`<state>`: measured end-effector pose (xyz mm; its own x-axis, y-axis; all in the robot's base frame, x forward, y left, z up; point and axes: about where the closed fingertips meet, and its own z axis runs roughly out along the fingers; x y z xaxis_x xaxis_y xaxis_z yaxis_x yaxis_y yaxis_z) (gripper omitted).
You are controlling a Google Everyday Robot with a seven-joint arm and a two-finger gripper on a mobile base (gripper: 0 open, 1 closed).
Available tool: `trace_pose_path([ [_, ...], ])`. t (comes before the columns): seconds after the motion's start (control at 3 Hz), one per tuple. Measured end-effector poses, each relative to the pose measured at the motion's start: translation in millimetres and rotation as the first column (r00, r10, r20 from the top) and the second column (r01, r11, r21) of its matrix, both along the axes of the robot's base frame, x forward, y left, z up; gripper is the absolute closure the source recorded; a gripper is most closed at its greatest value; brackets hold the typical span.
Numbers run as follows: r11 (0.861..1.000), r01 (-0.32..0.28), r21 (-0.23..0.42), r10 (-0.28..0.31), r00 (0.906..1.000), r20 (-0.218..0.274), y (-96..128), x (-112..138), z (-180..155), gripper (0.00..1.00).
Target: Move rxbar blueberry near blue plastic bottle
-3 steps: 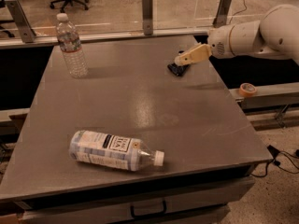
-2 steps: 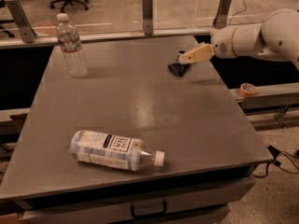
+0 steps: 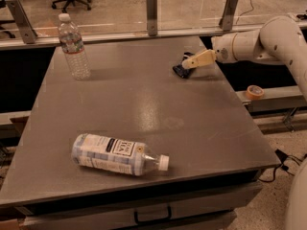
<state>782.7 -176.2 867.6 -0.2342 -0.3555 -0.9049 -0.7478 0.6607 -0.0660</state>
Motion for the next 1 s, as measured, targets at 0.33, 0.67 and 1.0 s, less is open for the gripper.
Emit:
trace_pose_path([
  [0.33,1.000,0.007,-0.003,-0.007,0.9993,-0.037,0.2,0.4,-16.1,0.00],
  [0.67,1.000,-0.001,0.002,0.002,0.9966,-0.083,8.4,-2.5,-32.3,0.26],
  [1.0,1.000,-0.010,0.007,0.011,0.9944,-0.105,15.1,-4.5,-38.4,0.49],
])
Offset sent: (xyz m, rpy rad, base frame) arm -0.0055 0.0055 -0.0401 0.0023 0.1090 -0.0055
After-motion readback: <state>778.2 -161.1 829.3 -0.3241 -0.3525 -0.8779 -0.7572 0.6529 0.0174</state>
